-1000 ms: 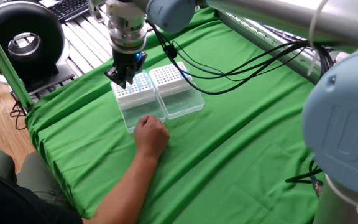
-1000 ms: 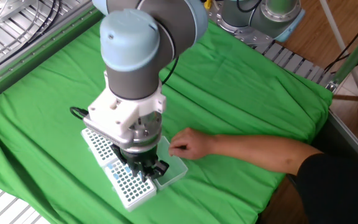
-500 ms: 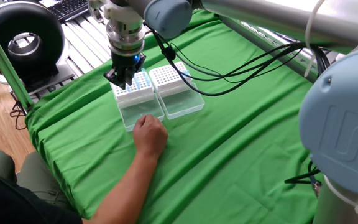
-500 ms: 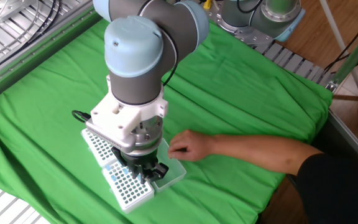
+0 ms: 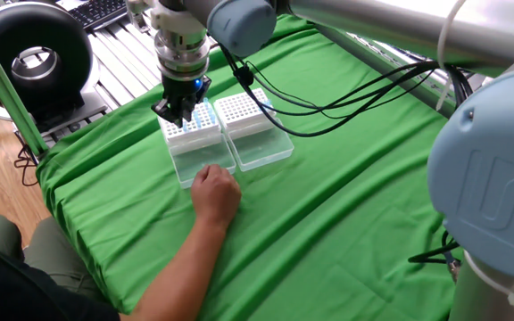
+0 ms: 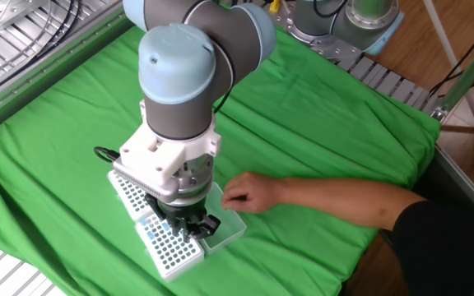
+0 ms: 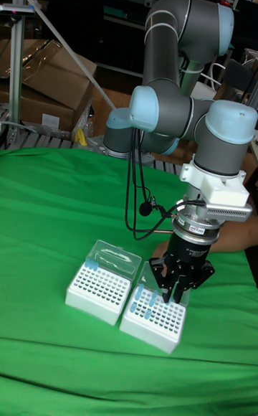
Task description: Insert a medium pipette tip into the holder for medium pipette tips
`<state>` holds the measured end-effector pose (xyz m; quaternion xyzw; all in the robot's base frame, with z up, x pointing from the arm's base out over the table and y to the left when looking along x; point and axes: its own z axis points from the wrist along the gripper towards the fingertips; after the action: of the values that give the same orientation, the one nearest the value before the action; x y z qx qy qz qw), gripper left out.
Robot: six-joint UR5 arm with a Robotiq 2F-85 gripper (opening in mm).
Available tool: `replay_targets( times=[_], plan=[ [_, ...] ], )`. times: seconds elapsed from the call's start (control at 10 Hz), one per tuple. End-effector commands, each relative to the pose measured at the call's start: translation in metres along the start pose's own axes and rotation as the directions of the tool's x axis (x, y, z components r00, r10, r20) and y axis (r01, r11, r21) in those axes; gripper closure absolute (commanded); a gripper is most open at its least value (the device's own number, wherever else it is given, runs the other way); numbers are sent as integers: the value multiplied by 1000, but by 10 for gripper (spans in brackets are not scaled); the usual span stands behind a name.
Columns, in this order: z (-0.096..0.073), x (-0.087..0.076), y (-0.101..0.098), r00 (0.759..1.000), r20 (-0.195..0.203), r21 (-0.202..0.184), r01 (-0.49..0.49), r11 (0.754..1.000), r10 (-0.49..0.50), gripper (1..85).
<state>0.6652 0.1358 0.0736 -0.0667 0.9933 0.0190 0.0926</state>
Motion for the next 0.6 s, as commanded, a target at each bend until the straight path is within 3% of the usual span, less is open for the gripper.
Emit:
replay_targets(
  times=[0.0,0.5],
  plan=[
    [5,-1,0,1000,7,-6,-9,1000,9,597],
    [16,3,-5,1000,-5,11,-25,1000,26,630]
  ],
)
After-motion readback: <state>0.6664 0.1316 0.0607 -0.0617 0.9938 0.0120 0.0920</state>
